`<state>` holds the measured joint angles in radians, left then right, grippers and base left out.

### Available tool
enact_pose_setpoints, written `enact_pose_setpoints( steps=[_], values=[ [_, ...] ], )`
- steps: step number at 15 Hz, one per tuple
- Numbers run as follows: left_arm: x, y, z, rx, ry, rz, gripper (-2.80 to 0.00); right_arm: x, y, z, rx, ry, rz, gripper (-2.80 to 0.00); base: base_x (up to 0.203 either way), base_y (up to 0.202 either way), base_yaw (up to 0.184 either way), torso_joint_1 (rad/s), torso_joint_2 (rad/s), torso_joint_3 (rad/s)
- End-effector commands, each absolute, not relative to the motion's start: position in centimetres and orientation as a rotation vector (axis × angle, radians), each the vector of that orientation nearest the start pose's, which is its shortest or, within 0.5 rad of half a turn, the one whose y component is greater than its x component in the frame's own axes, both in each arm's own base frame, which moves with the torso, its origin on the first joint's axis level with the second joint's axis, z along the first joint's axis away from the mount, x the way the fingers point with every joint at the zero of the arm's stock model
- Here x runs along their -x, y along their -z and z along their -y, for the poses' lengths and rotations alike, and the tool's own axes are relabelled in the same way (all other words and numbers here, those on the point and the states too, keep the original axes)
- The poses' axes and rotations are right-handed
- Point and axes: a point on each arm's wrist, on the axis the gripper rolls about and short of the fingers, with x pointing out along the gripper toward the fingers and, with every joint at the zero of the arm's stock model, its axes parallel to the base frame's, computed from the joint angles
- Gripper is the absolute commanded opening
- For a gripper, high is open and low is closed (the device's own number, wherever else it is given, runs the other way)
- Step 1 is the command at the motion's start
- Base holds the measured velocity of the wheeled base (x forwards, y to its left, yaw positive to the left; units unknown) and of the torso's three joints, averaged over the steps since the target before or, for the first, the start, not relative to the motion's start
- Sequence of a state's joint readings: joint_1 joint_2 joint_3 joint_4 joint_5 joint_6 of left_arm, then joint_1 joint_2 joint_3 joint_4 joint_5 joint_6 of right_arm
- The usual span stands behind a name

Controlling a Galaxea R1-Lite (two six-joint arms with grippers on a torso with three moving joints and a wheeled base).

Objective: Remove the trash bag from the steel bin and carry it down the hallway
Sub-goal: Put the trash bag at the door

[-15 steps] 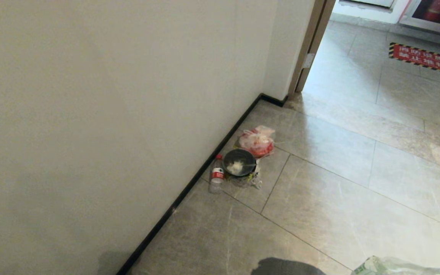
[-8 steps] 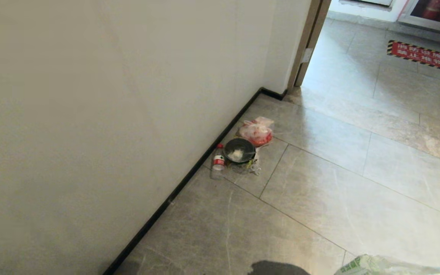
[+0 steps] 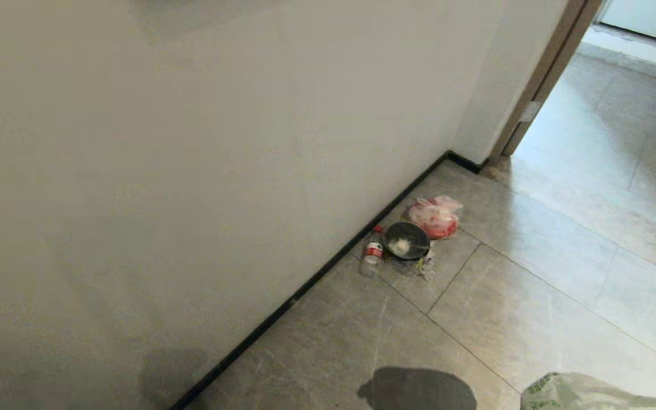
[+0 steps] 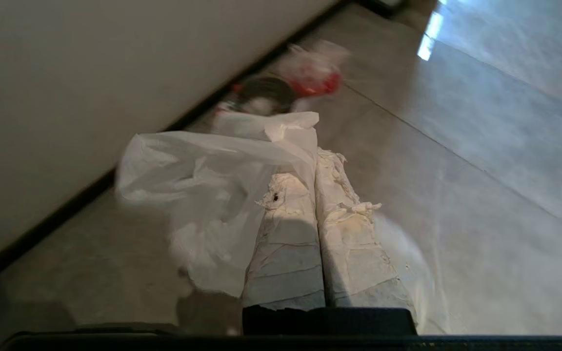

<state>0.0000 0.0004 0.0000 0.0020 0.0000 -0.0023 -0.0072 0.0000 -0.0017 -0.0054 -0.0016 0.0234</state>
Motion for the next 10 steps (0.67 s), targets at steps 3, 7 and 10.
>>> enact_pose_setpoints(
  steps=[3,7,10],
  values=[
    [2.28,-7.52,0.0,0.003,0.0,-0.003,-2.8,2.29,-7.65,-0.01,-0.021,0.009,0.008,-2.8,0.002,-0.016,0.164,0.102,-0.45,-0.358],
    [2.28,-7.52,0.0,0.003,0.0,-0.003,-2.8,2.29,-7.65,-0.01,-0.023,0.009,0.008,-2.8,0.003,-0.015,0.161,0.07,-0.22,-0.16],
    [2.28,-7.52,0.0,0.003,0.0,-0.003,-2.8,2.29,-7.63,-0.01,-0.019,0.01,0.001,-2.8,0.001,-0.007,0.06,0.007,-0.02,-0.019]
  ],
)
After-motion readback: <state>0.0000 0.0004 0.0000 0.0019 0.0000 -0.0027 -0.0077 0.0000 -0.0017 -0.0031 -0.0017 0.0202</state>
